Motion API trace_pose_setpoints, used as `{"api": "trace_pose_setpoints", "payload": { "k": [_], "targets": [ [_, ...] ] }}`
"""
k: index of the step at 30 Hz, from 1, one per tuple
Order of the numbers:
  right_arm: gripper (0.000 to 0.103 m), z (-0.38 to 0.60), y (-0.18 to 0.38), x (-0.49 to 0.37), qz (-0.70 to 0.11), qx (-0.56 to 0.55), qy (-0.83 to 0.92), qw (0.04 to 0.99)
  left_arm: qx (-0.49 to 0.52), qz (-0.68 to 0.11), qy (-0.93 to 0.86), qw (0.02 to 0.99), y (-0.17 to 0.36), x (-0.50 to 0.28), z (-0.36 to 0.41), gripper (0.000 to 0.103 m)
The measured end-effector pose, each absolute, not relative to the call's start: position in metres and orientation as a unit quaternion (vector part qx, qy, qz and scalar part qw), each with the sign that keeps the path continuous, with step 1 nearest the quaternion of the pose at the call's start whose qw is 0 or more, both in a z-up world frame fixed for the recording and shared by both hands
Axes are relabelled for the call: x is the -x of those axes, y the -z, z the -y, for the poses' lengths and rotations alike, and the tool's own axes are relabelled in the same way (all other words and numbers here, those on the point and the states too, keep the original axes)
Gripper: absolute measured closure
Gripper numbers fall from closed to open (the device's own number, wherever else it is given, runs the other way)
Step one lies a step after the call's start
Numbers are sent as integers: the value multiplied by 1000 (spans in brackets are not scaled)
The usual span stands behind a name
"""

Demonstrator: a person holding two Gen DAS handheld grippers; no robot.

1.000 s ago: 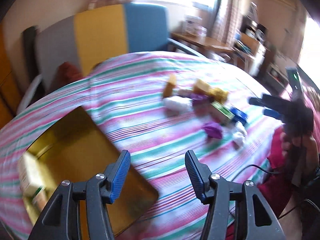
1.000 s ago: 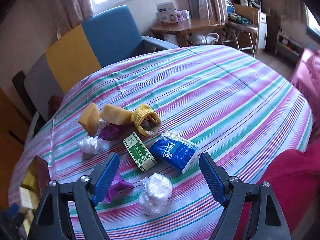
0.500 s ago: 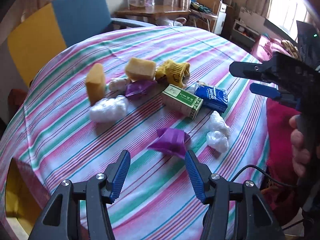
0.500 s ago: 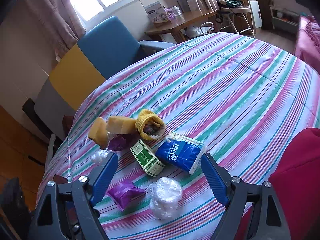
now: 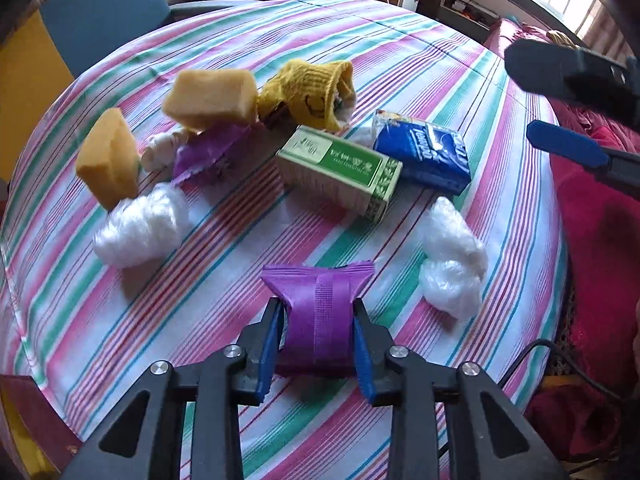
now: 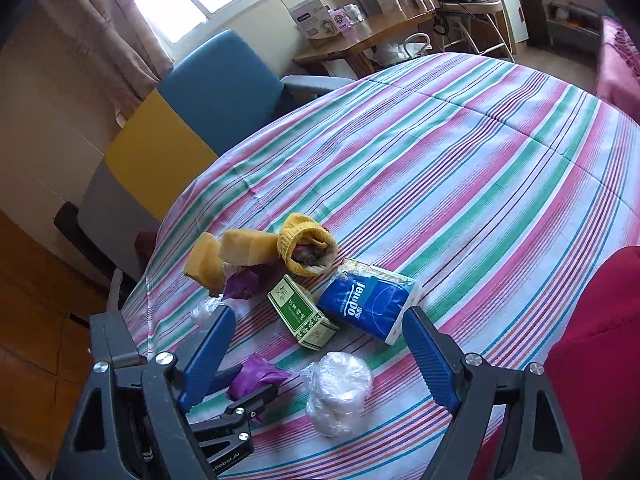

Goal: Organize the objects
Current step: 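Move the left gripper to the purple sachet and grasp it, then carry the purple sachet to the tray while the right gripper grasps the plastic-wrapped ball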

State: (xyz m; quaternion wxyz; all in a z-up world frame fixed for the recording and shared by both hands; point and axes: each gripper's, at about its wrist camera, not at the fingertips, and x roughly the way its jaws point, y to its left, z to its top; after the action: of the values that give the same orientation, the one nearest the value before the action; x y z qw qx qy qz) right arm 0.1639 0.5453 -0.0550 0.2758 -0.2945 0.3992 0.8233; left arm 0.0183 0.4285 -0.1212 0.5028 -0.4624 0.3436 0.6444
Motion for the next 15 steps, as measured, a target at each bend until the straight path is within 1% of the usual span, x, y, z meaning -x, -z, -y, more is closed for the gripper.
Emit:
{"api": "trace_pose_setpoints", "payload": {
  "k": [3,8,15],
  "targets": [
    [17,-546,55,-163,-398,298,-822,278,463,-318,-660,499,120,-16,-412,72],
    [17,-546,59,-158,-395,319,-816,275,478,-252,-688,484,110,-11,-373,72],
    [17,-542,79,-133,-385,410,-794,232,476,-196,-721,464,86,-15,-324,72]
  ]
}}
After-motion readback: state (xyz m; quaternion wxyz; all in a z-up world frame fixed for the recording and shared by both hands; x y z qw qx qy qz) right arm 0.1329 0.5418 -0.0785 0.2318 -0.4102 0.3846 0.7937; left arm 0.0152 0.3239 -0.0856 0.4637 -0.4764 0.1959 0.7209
